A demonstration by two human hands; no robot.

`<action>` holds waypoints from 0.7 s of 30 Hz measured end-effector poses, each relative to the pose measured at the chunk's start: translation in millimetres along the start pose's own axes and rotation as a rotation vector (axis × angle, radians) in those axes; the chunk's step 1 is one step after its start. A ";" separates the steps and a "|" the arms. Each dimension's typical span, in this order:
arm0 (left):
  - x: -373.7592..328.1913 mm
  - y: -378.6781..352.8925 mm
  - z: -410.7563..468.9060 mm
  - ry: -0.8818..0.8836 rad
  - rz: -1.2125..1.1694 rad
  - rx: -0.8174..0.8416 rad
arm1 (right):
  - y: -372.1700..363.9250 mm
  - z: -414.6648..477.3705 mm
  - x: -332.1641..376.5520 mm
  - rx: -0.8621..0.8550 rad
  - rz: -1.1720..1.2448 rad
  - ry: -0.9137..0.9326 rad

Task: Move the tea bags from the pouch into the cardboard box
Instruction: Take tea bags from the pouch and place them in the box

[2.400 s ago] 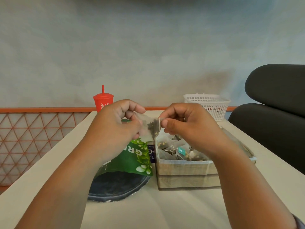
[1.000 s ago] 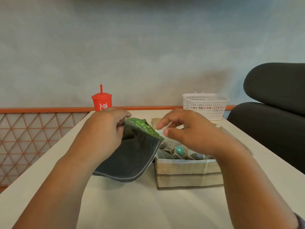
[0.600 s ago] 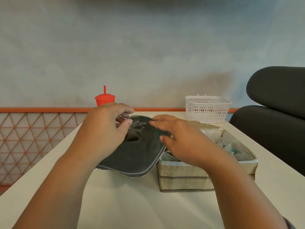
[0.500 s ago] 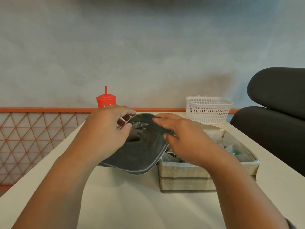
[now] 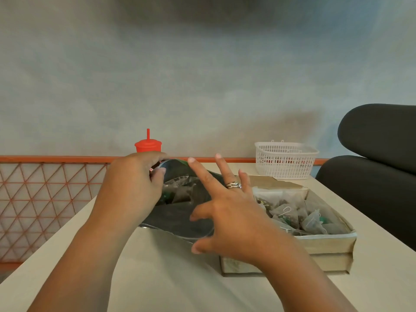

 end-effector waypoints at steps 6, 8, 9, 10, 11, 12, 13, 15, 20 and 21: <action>3.7 -0.8 1.4 -0.010 -0.002 -0.068 | -1.6 2.6 0.0 -0.030 0.036 -0.009; 4.0 0.8 0.5 -0.023 -0.016 -0.115 | -2.6 3.3 -2.2 -0.022 0.154 -0.007; 2.6 1.5 -0.2 -0.033 -0.010 -0.132 | -2.4 3.0 -3.9 -0.016 0.214 0.000; 1.5 1.1 -0.7 -0.038 -0.007 -0.141 | -1.8 2.7 -6.4 -0.015 0.264 0.007; 0.5 0.2 -1.2 -0.034 -0.011 -0.142 | -1.2 2.4 -9.6 -0.016 0.306 0.013; -0.8 -1.3 -1.4 -0.031 -0.018 -0.135 | -1.1 2.6 -12.9 -0.014 0.339 0.014; -3.2 -2.5 -1.5 -0.036 -0.020 -0.129 | -0.5 2.6 -16.0 -0.012 0.361 0.012; -7.6 -4.0 -1.7 -0.042 -0.023 -0.117 | 0.0 3.1 -20.5 -0.009 0.383 0.013; -8.8 -4.1 -1.9 -0.053 -0.040 -0.111 | 0.5 3.7 -26.1 -0.025 0.379 0.003; -8.1 -3.2 -1.9 -0.045 -0.042 -0.115 | 0.4 3.7 -26.3 -0.028 0.375 0.001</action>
Point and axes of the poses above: each hand's wrist, its own z-axis towards the middle knuckle, its own y-axis out of the back of the hand, x = y × z, the point moved 6 cm from there along z, towards the middle knuckle, and after that the axes turned 7 degrees about -y, right-handed, at the moved point
